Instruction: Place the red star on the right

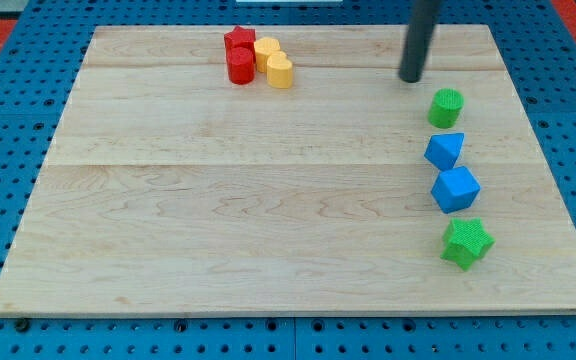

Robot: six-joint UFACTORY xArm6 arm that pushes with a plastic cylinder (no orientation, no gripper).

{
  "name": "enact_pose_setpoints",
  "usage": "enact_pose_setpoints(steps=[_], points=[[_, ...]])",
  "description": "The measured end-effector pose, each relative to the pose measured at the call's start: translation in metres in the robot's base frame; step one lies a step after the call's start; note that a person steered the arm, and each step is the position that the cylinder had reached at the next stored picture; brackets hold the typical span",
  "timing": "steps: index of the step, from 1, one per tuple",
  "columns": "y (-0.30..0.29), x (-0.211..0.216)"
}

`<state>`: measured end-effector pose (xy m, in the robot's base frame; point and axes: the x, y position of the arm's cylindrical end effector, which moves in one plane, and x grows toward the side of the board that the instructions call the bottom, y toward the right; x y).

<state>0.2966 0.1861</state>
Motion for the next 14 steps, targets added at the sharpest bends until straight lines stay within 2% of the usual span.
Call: enact_pose_setpoints(steps=[1,2,3,4,5,7,8,10,11,12,13,14], points=[[0.026,0.032],[0.005,0.052],[-0.007,0.051],[-0.009,0.012],[-0.031,-0.010],[-0.055,-0.027],[-0.074,-0.017],[-0.193,0.038],[-0.272,0.046],[-0.345,0.018],[-0.335,-0.018],[-0.326,-0.037]])
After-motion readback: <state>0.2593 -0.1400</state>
